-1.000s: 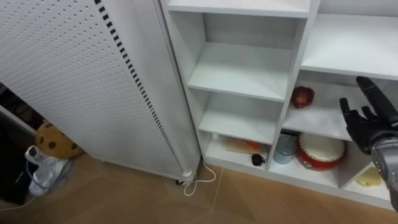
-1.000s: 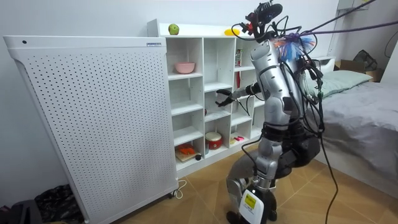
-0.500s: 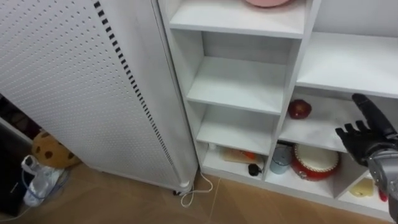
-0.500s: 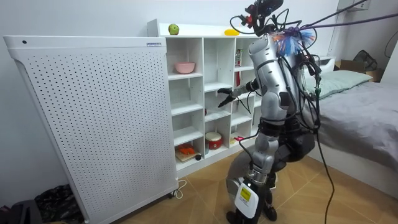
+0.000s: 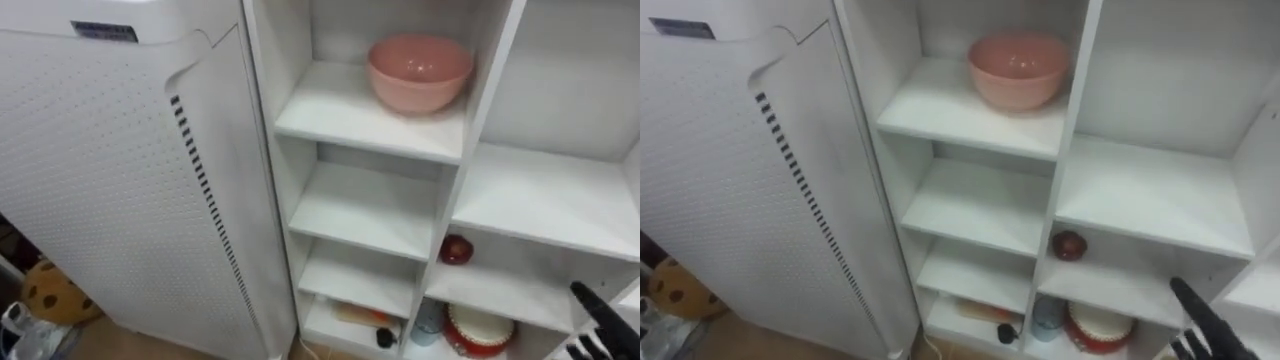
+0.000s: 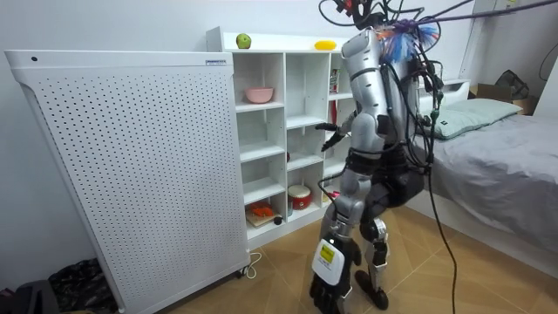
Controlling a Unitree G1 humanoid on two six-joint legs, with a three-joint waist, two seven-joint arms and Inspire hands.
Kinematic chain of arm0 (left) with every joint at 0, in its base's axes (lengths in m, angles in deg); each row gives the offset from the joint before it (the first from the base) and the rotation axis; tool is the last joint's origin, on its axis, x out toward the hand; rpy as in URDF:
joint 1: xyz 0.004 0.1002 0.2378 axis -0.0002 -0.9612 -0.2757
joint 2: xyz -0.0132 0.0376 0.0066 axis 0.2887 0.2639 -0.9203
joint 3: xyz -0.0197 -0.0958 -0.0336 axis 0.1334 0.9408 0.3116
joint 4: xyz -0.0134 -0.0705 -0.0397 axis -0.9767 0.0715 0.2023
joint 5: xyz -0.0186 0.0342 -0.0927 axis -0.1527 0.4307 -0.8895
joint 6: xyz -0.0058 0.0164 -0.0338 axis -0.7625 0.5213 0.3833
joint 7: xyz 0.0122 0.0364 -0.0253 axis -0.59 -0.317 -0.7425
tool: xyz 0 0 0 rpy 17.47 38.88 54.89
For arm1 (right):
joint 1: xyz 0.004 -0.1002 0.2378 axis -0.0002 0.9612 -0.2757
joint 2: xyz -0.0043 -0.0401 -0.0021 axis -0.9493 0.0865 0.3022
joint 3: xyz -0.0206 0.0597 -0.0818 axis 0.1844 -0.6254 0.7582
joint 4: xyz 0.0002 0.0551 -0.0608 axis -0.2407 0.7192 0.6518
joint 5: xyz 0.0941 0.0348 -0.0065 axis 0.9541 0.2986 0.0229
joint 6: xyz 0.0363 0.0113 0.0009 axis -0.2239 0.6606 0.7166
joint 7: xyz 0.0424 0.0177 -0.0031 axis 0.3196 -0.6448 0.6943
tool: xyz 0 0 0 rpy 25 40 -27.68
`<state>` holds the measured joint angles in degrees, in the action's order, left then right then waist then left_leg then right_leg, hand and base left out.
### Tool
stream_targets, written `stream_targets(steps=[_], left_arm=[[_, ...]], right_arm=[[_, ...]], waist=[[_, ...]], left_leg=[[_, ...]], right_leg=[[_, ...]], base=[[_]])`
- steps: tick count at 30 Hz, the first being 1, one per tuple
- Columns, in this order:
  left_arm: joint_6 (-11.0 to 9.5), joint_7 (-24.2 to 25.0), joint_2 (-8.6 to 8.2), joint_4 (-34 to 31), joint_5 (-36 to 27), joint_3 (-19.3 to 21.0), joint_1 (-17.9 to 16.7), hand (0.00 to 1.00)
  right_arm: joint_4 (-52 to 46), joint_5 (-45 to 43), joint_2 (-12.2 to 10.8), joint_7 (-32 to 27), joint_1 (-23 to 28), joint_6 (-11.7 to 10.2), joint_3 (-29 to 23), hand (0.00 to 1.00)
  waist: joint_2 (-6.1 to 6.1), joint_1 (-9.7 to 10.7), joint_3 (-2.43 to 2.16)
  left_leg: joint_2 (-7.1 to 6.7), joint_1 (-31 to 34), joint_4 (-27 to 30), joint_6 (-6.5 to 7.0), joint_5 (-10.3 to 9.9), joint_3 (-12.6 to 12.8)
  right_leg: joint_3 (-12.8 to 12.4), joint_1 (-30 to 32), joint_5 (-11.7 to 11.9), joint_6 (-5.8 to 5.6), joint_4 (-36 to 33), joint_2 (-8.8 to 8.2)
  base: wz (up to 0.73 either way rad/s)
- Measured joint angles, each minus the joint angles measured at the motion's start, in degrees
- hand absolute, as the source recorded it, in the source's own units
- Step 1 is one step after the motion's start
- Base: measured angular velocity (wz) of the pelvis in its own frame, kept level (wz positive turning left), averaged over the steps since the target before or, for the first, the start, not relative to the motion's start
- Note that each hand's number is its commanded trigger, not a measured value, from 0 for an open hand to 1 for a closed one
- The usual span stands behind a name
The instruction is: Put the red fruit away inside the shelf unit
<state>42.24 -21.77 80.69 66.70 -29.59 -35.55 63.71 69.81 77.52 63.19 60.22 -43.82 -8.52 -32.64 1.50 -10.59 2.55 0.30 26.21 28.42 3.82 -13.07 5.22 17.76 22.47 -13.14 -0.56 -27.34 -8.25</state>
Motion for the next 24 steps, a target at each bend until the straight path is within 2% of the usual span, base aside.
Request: stream_targets(steps=[1,2,3,4,7,11,13,15,16,19,24], left_arm=[[-0.4,0.0,-0.04,0.6,1.4,0.3,-0.1,0.0],[-0.6,0.0,-0.11,0.9,2.2,0.9,-0.1,0.0],[-1.0,-0.1,-0.24,1.3,3.8,2.5,-0.2,0.0],[-0.9,-0.7,-0.31,1.3,4.9,3.6,-0.5,0.0],[-2.3,-2.5,-0.36,1.0,5.9,4.3,-0.3,0.0],[-3.1,-3.9,-1.35,-0.6,6.5,6.7,-0.7,0.0],[-3.3,-5.0,-2.6,-1.7,7.0,9.1,-1.1,0.0],[-3.4,-5.7,-3.3,-2.4,8.2,9.8,-0.9,0.0],[-3.5,-6.2,-3.55,-2.9,8.2,9.9,-1.3,0.0],[-4.3,-6.2,-4.73,-2.9,8.1,9.9,-1.4,0.0],[-4.7,-6.0,-5.54,-2.7,10.1,11.1,-2.0,0.0]], right_arm=[[-0.1,-1.6,-0.8,0.8,3.0,-0.1,0.0,0.0],[-0.1,-2.7,-1.2,1.3,4.9,-0.1,-0.1,0.0],[-0.1,-5.6,-2.5,1.7,8.4,-0.1,-0.2,0.0],[0.2,-9.4,-3.7,1.9,11.0,-0.1,-0.1,0.0],[1.7,-20.1,-5.5,2.5,17.0,0.0,2.8,0.0],[2.4,-28.3,-7.2,3.0,23.0,0.0,4.4,0.0],[2.3,-35.2,-8.5,3.7,25.7,0.0,4.5,0.0],[2.3,-38.7,-10.0,3.7,27.1,0.1,5.2,0.0],[2.4,-41.4,-11.3,3.7,27.7,0.0,5.8,0.0],[3.1,-44.4,-14.2,4.3,29.3,0.1,6.1,0.0],[4.3,-48.6,-15.7,4.7,30.2,1.2,6.1,0.0]], waist=[[-0.06,1.4,-0.25],[-0.08,1.8,-0.48],[0.36,2.4,-1.18],[0.71,2.8,-1.48],[0.95,4.3,-1.9],[0.87,5.1,-2.02],[0.92,6.0,-2.1],[1.19,6.4,-2.28],[1.46,7.2,-2.34],[1.44,8.0,-2.31],[1.41,8.8,-2.32]], left_leg=[[0.05,-1.9,-1.5,-0.08,0.2,-0.7],[0.12,-3.0,-2.2,-0.12,0.2,-0.7],[0.2,-5.4,-4.0,-0.22,0.3,-0.8],[0.15,-7.8,-5.5,-0.29,0.3,-0.5],[-0.14,-12.9,-9.0,-0.37,0.3,0.1],[-0.15,-18.6,-12.3,-0.74,0.2,1.2],[-0.14,-21.4,-13.8,-1.01,0.1,1.6],[-0.01,-23.2,-14.9,-1.32,0.2,2.4],[-0.04,-24.5,-15.2,-1.45,0.3,2.5],[-0.03,-27.9,-16.8,-1.64,0.2,2.4],[-0.1,-29.9,-17.6,-1.63,0.2,2.8]], right_leg=[[0.5,-3.0,0.7,-0.31,3.1,0.83],[0.9,-4.5,1.2,-0.44,4.7,1.23],[1.0,-7.1,2.1,-0.7,6.9,1.83],[1.0,-9.3,2.3,-0.91,8.4,1.96],[1.2,-13.7,2.5,-1.24,10.8,2.17],[1.4,-18.7,2.7,-1.52,13.5,2.55],[1.3,-21.4,2.7,-1.58,15.0,2.9],[1.0,-22.4,2.7,-1.58,15.2,3.16],[0.9,-23.7,2.7,-1.58,15.9,3.34],[0.8,-26.9,2.7,-1.6,16.9,3.59],[-0.5,-28.5,2.8,-1.77,17.7,3.8]], base=[[0.19],[0.15],[0.0],[-0.07],[-0.08],[-0.19],[-0.09],[-0.17],[-0.07],[0.0],[-0.09]])
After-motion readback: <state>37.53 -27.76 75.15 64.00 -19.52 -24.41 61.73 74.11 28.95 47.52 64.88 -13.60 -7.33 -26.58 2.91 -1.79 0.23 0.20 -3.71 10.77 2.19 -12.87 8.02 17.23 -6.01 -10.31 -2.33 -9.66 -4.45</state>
